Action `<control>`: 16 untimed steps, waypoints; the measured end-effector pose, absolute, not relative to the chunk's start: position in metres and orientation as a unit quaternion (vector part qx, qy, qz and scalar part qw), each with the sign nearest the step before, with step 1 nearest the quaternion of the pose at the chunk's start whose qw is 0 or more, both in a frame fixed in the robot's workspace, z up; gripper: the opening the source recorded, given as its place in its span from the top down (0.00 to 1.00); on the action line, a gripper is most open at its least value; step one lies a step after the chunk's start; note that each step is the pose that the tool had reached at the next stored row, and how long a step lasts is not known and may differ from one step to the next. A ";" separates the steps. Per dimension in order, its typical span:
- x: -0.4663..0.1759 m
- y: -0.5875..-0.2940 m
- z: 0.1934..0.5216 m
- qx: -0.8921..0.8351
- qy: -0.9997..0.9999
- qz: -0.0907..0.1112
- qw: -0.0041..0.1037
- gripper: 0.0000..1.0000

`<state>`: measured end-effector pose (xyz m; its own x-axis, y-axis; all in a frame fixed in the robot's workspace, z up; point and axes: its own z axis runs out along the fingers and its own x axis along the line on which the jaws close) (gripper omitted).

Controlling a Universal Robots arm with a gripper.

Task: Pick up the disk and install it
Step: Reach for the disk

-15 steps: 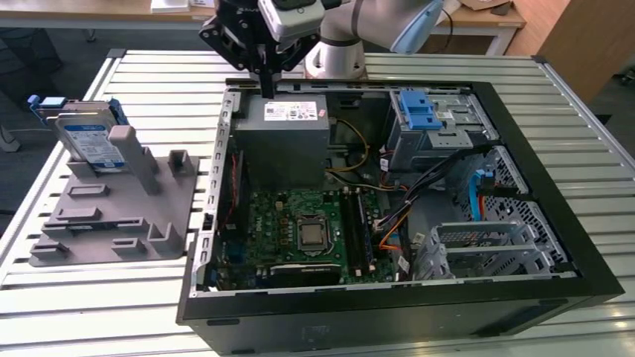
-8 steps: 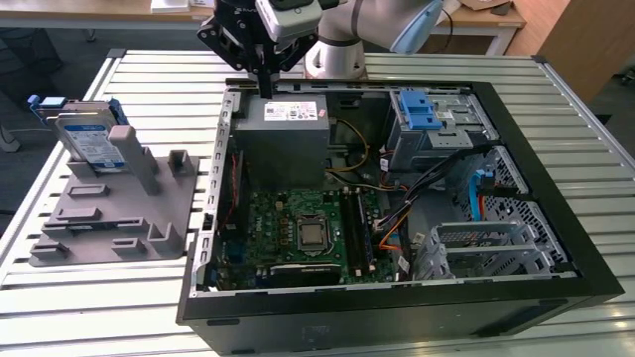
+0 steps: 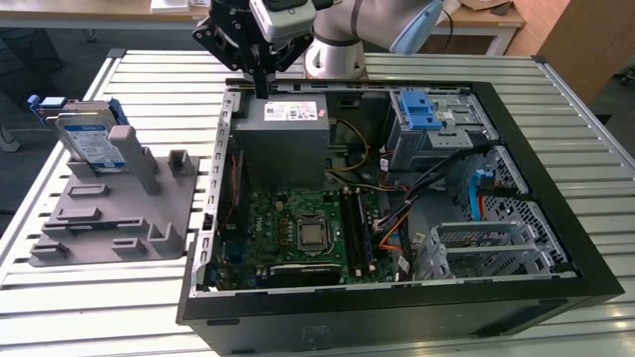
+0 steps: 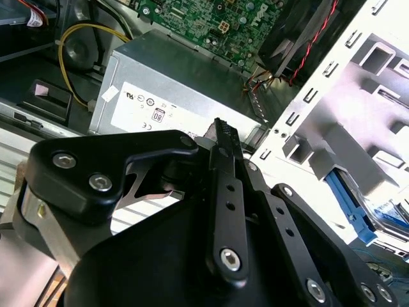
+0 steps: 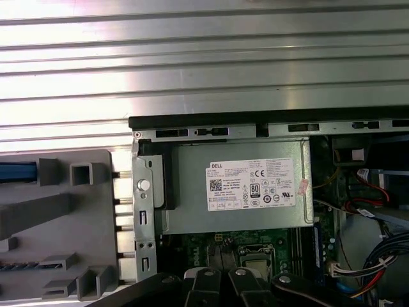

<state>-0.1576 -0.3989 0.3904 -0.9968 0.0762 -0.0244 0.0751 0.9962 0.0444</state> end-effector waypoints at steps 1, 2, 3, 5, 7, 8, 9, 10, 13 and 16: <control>-0.158 -0.399 0.390 0.038 0.999 0.022 0.013 0.89; -0.158 -0.399 0.390 0.038 0.999 0.022 0.013 0.89; -0.158 -0.399 0.390 0.038 0.999 0.022 0.013 0.89; -0.159 -0.399 0.390 0.038 0.999 0.022 0.013 0.89; -0.159 -0.399 0.390 0.038 0.999 0.022 0.013 0.89; -0.159 -0.399 0.390 0.038 0.999 0.022 0.013 0.89; -0.160 -0.399 0.390 0.038 0.999 0.022 0.013 0.89; -0.160 -0.399 0.390 0.038 0.999 0.022 0.013 0.89; -0.161 -0.399 0.390 0.038 0.999 0.022 0.013 0.89; -0.161 -0.399 0.390 0.038 0.999 0.022 0.013 0.89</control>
